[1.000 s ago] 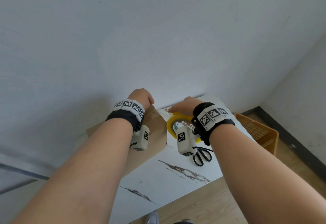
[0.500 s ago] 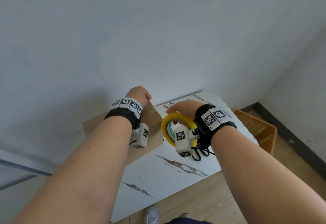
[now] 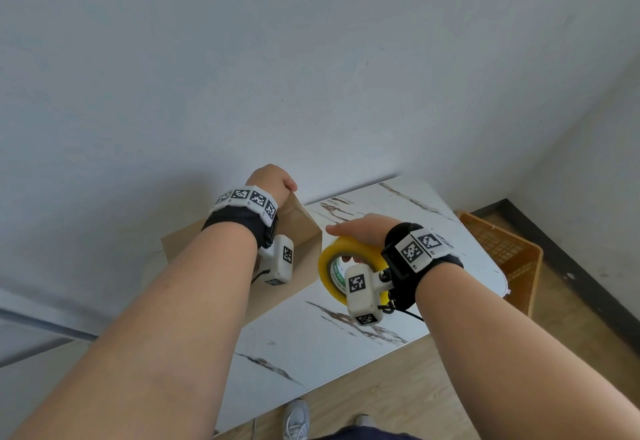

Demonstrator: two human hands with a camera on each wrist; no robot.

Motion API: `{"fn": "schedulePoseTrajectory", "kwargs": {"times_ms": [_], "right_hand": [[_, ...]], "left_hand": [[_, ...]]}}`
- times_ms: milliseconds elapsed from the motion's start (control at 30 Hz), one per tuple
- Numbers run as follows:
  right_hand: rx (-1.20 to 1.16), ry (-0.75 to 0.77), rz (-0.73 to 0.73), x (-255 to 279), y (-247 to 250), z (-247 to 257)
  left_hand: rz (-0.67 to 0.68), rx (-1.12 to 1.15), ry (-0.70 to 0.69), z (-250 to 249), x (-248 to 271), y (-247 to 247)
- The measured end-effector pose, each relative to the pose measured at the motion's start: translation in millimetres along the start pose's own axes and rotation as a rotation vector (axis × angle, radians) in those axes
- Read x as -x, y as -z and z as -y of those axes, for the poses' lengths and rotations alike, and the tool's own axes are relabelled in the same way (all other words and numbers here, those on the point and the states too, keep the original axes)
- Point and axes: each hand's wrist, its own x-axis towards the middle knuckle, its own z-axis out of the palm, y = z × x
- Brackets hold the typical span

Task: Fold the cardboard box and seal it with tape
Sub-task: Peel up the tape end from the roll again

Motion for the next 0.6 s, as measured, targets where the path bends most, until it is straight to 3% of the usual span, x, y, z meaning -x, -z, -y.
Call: {"fn": "schedulePoseTrajectory", "kwargs": {"times_ms": [600], "right_hand": [[-0.012, 0.026, 0.042, -1.4, 3.1, -0.7]], "left_hand": [[-0.055, 0.091, -0.045, 2.0, 7.1, -5.8]]}}
